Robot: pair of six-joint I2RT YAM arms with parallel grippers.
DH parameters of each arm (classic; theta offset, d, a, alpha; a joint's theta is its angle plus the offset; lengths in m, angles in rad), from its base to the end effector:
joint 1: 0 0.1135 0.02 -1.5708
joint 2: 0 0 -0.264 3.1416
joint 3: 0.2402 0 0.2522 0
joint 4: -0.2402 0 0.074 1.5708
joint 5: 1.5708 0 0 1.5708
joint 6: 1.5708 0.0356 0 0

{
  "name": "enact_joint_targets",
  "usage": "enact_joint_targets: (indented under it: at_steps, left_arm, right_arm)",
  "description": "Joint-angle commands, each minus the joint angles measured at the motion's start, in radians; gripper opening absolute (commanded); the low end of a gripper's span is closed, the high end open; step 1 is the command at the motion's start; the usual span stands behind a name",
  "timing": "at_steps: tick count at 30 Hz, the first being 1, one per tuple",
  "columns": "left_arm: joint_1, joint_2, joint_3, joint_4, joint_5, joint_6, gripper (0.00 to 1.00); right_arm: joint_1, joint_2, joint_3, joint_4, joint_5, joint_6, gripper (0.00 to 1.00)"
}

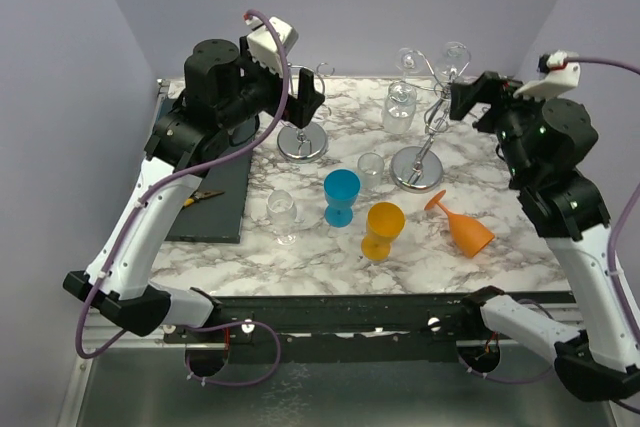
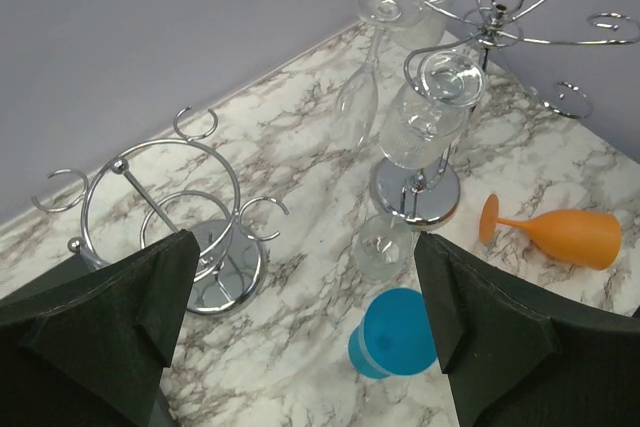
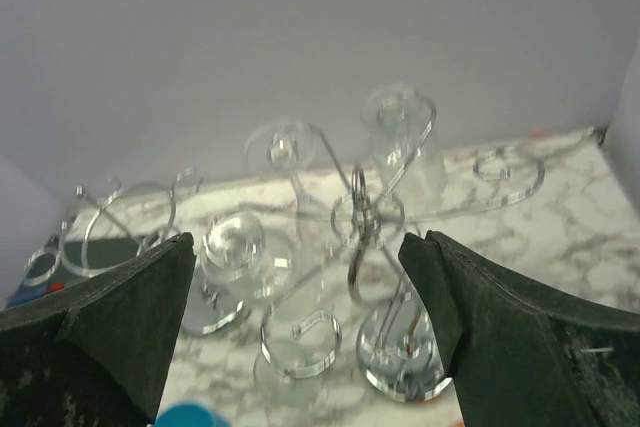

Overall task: Place the wine glass upside down on the wine glass rack
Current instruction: Adjust the wine rack at the center of the board, then pick up the wine glass at the center of the board.

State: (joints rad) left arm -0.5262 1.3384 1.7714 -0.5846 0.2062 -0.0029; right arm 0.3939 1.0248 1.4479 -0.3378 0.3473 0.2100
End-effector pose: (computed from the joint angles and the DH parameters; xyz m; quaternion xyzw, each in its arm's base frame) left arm 0.2246 -0.1389 0.5112 0.2600 0.7116 -0.2448 0.6051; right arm 0.1789 0.0612 0.5036 0.0656 0.6750 0.1042 0.7275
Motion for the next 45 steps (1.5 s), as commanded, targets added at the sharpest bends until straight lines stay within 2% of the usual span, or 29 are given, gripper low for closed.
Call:
enact_joint_targets:
  at_steps: [1, 5, 11, 22, 32, 41, 43, 45]
  left_arm:
    - [0.016, 0.028, 0.092, -0.164, -0.062, -0.012, 0.99]
    - [0.040, 0.072, 0.175, -0.272, -0.058, -0.015, 0.99]
    - [0.076, 0.082, 0.209, -0.337, -0.024, -0.014, 0.99]
    - [0.114, 0.094, 0.189, -0.411, -0.006, 0.032, 0.99]
    - [0.135, 0.095, 0.141, -0.408, 0.054, 0.007, 0.99]
    - [0.134, 0.097, 0.127, -0.405, 0.081, 0.019, 0.99]
    - [0.134, 0.097, 0.125, -0.403, 0.082, 0.025, 0.99]
    - [0.135, 0.095, 0.122, -0.395, 0.085, 0.031, 0.99]
  right_arm:
    - [0.006, -0.140, -0.133, -0.382, -0.094, 0.184, 1.00]
    - [0.006, -0.178, -0.259, -0.471, -0.130, 0.249, 0.94]
    - [0.006, -0.164, -0.409, -0.403, -0.277, 0.270, 0.89]
    - [0.006, -0.152, -0.541, -0.348, -0.498, 0.284, 0.81]
    - [0.011, -0.097, -0.561, -0.377, -0.624, 0.253, 0.76]
    - [0.087, 0.041, -0.533, -0.404, -0.556, 0.224, 0.70]
    - [0.118, 0.078, -0.510, -0.421, -0.513, 0.224, 0.65]
    - [0.125, 0.100, -0.485, -0.443, -0.473, 0.220, 0.55]
